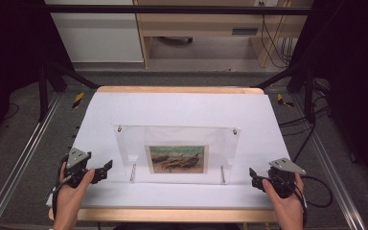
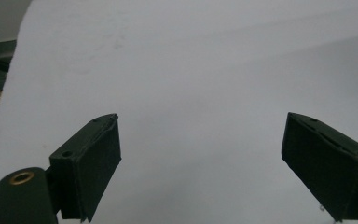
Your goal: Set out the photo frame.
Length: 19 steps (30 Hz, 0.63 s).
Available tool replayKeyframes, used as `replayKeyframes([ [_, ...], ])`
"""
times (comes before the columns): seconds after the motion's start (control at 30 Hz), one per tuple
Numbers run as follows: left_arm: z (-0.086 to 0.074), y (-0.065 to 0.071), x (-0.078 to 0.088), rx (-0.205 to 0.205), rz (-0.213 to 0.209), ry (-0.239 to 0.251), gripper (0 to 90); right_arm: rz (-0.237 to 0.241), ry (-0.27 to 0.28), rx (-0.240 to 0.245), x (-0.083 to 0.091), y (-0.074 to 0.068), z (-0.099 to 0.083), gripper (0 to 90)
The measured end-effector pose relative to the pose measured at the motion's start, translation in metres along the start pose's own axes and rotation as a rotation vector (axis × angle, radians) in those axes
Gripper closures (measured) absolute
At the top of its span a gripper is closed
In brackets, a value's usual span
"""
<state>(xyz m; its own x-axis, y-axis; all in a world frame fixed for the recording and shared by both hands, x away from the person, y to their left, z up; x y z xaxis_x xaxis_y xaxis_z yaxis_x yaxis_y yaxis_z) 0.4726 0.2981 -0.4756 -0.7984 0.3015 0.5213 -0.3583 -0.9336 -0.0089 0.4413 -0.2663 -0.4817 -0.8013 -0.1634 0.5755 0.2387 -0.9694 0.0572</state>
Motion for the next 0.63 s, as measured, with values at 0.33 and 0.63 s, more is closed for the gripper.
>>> replayKeyframes([
  [0.33,0.010,-0.014,-0.016,-0.003,0.090,0.047,13.3,-0.027,-0.038,0.001,-0.027,0.005,0.005,20.4],
  [0.63,0.008,-0.016,-0.019,-0.036,0.095,0.050,10.9,-0.014,-0.038,0.024,-0.042,-0.002,0.010,18.9],
])
Point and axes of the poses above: each handheld gripper's, and its own axes: x roughly backward along the jaws, z roughly out of its top, y roughly to its right, the point moved 4 cm from there along -x, roughly forward along the jaws
